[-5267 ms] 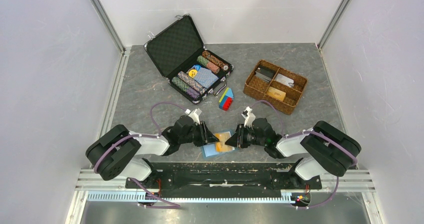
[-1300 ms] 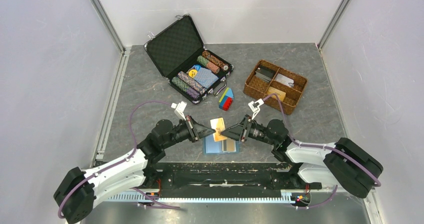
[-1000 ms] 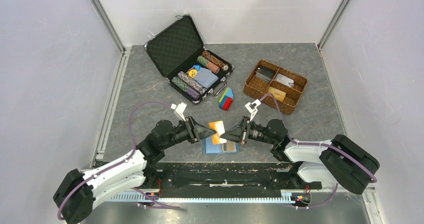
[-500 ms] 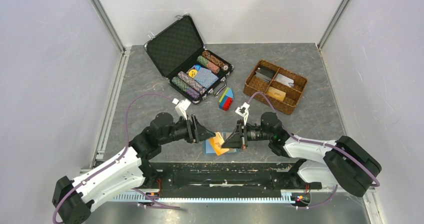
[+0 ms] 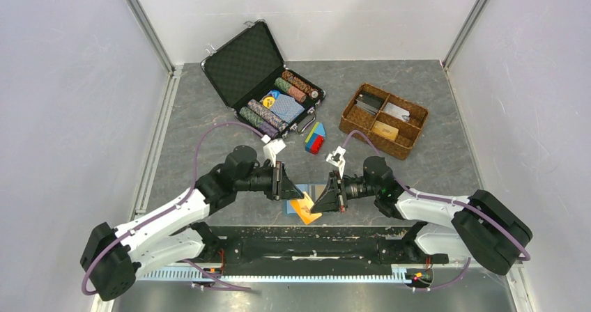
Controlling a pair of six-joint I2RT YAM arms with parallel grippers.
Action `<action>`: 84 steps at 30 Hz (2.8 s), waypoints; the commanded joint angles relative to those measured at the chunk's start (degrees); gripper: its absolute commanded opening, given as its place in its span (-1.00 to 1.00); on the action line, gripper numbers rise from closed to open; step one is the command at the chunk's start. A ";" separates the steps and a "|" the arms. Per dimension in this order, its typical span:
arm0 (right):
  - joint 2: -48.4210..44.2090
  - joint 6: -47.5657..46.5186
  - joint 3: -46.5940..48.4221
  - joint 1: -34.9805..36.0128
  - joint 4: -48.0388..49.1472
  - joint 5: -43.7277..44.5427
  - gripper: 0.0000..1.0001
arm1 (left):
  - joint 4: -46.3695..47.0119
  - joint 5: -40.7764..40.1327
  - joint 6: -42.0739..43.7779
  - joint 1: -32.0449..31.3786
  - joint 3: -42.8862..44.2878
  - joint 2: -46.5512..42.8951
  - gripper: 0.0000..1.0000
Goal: Take the credit cards out of the card holder
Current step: Place the credit card in the storage box.
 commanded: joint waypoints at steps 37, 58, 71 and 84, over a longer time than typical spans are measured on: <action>-4.60 32.01 -13.93 -9.52 35.43 20.31 -0.17 | 30.02 -17.39 -19.66 0.24 -8.83 -2.54 -0.95; 0.52 32.16 -10.79 -13.21 35.13 21.11 -1.00 | 24.74 -22.75 -17.39 0.24 -9.82 -5.74 0.14; -5.06 -1.94 10.48 -36.62 -22.17 12.72 -1.00 | 0.19 -27.14 1.84 0.25 0.56 -10.39 1.00; 3.44 -13.33 27.21 -60.40 -44.72 10.56 -1.00 | -21.00 -28.90 12.73 0.33 14.98 -5.34 1.00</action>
